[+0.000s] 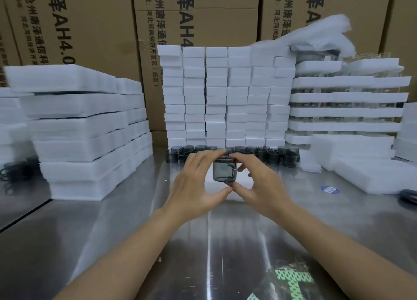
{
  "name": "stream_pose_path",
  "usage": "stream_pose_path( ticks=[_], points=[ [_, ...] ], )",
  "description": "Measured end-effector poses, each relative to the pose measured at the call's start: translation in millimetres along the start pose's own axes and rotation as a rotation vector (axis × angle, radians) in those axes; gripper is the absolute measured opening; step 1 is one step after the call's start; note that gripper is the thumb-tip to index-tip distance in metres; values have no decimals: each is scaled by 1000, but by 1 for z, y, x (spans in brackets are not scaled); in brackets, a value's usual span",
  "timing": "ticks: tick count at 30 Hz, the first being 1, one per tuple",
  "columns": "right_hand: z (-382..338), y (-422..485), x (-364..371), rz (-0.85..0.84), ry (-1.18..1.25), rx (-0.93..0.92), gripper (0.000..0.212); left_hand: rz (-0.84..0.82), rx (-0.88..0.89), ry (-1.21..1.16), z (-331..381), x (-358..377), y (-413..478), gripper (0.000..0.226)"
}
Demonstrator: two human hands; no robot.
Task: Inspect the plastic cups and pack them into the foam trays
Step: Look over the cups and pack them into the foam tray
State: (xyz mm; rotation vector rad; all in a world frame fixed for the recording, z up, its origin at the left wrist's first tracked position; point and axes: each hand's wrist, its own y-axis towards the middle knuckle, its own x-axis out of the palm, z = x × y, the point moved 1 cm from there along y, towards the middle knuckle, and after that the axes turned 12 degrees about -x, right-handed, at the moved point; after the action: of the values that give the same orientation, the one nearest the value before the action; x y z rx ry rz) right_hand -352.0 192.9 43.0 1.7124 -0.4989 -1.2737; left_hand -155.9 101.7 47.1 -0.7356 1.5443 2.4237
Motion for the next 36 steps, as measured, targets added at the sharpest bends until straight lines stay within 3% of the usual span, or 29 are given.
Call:
stream_pose_path(
  ticks=[8,12,17,22,28,36],
  points=[
    [1,-1,2,-78,25,77,69,-17,-36,58,-22,-2,4,64],
    [-1,-1,1,-115,-1,-48,65,-65,17,142,-16,-2,2,66],
    [-3,2,-2,33,30,19,63,85,169,80,-4,-8,4,69],
    [1,2,-7,-12,26,52,61,-28,-46,10,-7,-3,4,79],
    [5,-2,2,-156,-15,-8,70,-94,-56,105,-13,-3,-1,72],
    [0,3,-3,60,-56,-140,55,91,240,76,14,-9,2,64]
  ],
)
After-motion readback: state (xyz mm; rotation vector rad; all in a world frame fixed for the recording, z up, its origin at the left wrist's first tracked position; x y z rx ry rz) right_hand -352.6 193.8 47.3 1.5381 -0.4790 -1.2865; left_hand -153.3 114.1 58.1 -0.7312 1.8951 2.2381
